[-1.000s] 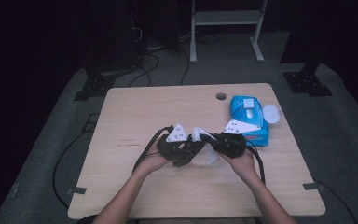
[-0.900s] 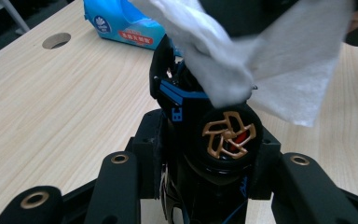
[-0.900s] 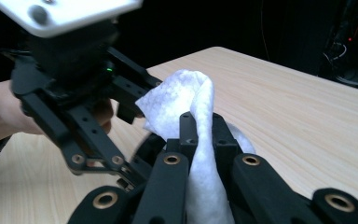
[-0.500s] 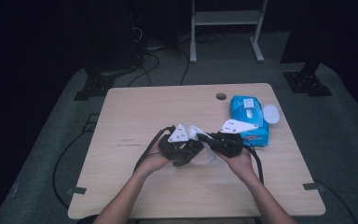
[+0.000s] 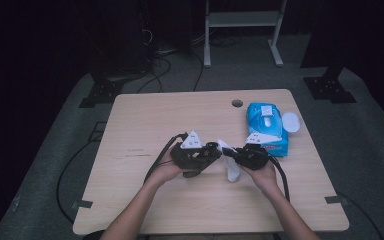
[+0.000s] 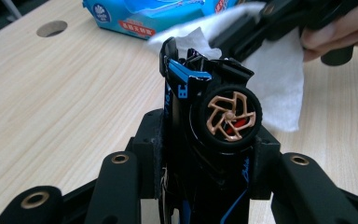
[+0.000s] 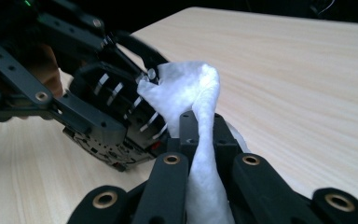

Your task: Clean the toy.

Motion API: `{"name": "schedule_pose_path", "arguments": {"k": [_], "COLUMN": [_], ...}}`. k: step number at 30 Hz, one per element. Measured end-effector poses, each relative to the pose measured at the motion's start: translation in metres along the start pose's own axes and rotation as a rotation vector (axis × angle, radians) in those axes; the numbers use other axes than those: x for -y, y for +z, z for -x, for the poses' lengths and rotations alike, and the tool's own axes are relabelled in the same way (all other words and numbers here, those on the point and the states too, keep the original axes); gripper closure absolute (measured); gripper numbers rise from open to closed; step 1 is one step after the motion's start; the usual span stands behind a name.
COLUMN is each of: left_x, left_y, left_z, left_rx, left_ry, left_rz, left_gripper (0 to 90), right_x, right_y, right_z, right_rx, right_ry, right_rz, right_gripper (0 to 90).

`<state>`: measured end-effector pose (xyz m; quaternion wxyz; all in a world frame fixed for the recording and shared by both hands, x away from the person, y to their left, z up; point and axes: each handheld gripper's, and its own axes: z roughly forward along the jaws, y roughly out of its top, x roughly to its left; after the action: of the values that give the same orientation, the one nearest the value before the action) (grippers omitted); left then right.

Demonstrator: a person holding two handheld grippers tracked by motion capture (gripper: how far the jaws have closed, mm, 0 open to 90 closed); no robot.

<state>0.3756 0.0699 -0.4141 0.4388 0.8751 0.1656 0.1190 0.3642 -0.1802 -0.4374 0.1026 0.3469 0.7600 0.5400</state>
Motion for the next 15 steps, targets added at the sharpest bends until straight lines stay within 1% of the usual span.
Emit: {"name": "schedule_pose_path", "arguments": {"k": [1, 2, 4, 5, 6, 9, 10, 11, 13, 14, 15], "left_x": [0.0, -0.001, -0.001, -0.002, -0.003, -0.005, -0.006, -0.007, -0.01, -0.011, -0.013], "left_y": [0.002, 0.003, 0.008, 0.011, 0.016, 0.023, 0.027, 0.03, 0.036, 0.037, 0.038], "left_z": [-0.001, -0.003, -0.006, -0.007, -0.009, -0.014, -0.016, -0.018, -0.022, -0.025, -0.027], "left_rx": [0.002, 0.004, 0.012, 0.014, 0.01, 0.011, 0.015, 0.017, 0.007, 0.013, 0.019], "left_ry": [-0.005, 0.001, -0.009, -0.009, -0.004, -0.003, -0.001, -0.001, 0.001, -0.006, -0.017], "left_rz": [-0.001, -0.011, -0.035, -0.054, -0.085, -0.122, -0.152, -0.167, -0.202, -0.206, -0.198], "left_gripper": [57.0, 57.0, 57.0, 57.0, 57.0, 57.1, 57.3, 57.4, 57.4, 58.0, 60.2], "right_x": [-0.002, -0.003, -0.006, -0.006, -0.007, -0.005, -0.004, -0.003, -0.001, -0.001, 0.0], "right_y": [-0.003, -0.006, -0.012, -0.015, -0.017, -0.022, -0.022, -0.023, -0.024, -0.024, -0.025], "right_z": [0.001, 0.001, 0.002, 0.003, 0.003, 0.004, 0.005, 0.006, 0.008, 0.01, 0.011], "right_rx": [0.004, 0.011, 0.018, 0.02, 0.023, 0.03, 0.029, 0.03, 0.034, 0.034, 0.035], "right_ry": [-0.001, -0.005, -0.012, -0.016, -0.014, -0.021, -0.018, -0.015, -0.012, -0.011, -0.007], "right_rz": [0.004, 0.009, 0.019, 0.022, 0.023, 0.018, 0.016, 0.016, 0.011, 0.012, 0.01], "right_gripper": [86.3, 86.2, 86.2, 86.2, 86.2, 86.2, 86.2, 86.2, 86.2, 86.2, 86.1]}}
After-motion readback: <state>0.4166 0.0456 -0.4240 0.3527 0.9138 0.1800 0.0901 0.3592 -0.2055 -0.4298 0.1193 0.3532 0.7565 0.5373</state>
